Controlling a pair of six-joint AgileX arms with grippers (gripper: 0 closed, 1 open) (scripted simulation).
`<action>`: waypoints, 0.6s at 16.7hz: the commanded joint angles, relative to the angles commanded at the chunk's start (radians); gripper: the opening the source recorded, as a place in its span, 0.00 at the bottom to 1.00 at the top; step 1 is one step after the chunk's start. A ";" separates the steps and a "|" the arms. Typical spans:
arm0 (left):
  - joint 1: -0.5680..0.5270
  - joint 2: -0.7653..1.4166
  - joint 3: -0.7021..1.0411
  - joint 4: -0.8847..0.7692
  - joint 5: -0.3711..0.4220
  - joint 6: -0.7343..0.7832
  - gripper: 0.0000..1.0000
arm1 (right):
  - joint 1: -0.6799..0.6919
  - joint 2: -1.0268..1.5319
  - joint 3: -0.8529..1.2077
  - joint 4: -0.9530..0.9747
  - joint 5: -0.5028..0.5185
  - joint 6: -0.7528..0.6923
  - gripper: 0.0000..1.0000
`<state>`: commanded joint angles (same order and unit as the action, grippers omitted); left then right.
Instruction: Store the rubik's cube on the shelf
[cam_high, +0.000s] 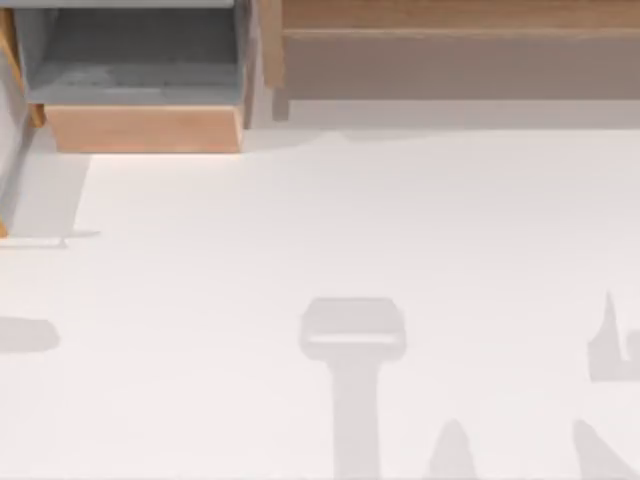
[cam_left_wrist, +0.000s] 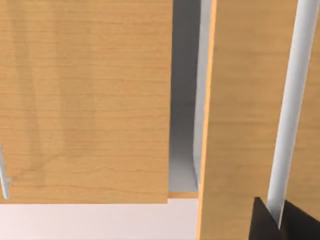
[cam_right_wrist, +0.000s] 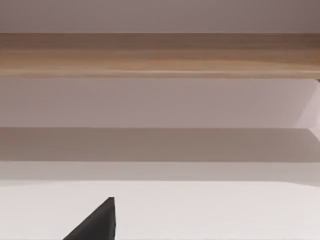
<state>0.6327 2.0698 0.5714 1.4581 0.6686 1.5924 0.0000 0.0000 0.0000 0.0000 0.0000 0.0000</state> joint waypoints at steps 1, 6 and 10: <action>0.017 -0.012 -0.032 0.017 0.020 0.001 0.00 | 0.000 0.000 0.000 0.000 0.000 0.000 1.00; 0.047 -0.034 -0.086 0.048 0.054 0.003 0.00 | 0.000 0.000 0.000 0.000 0.000 0.000 1.00; 0.047 -0.034 -0.086 0.048 0.054 0.003 0.23 | 0.000 0.000 0.000 0.000 0.000 0.000 1.00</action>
<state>0.6796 2.0359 0.4854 1.5064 0.7229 1.5951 0.0000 0.0000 0.0000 0.0000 0.0000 0.0000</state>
